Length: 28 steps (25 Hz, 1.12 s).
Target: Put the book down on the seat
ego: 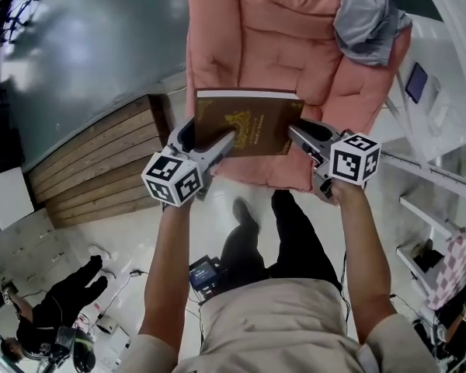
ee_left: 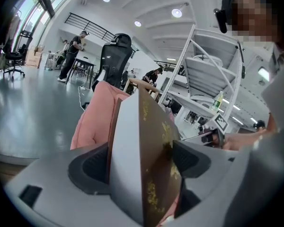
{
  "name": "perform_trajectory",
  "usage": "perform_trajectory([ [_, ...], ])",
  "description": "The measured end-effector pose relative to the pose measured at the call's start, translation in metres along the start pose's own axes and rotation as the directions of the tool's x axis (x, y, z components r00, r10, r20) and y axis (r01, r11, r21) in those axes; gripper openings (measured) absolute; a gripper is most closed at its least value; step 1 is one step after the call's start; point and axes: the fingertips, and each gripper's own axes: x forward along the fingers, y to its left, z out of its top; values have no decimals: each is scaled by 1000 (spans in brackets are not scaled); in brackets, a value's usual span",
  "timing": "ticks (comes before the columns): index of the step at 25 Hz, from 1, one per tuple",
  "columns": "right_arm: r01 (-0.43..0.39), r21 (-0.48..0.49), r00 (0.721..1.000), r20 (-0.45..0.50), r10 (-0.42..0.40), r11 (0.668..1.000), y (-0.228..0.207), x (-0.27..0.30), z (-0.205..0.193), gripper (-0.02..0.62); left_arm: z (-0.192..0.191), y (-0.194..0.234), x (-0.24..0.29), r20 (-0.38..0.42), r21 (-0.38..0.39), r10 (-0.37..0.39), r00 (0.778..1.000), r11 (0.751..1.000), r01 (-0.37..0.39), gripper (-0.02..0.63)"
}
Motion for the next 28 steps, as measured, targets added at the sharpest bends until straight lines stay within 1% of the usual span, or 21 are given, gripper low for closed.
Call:
perform_trajectory([
  [9, 4, 87, 998, -55, 1, 996, -57, 37, -41, 78, -56, 36, 37, -74, -21, 55, 996, 998, -57, 379],
  [14, 11, 105, 996, -90, -2, 994, -86, 54, -63, 72, -93, 56, 55, -148, -6, 96, 984, 995, -98, 385],
  [16, 11, 114, 994, -105, 2, 993, -99, 63, -71, 71, -104, 64, 63, -174, 6, 116, 978, 993, -117, 387],
  [20, 22, 137, 991, -134, -3, 990, -125, 79, -94, 71, -131, 75, 77, -242, 33, 156, 958, 988, -152, 388],
  [28, 21, 183, 987, -163, 10, 983, -164, 107, -131, 71, -179, 99, 95, -330, 39, 192, 924, 981, -190, 391],
])
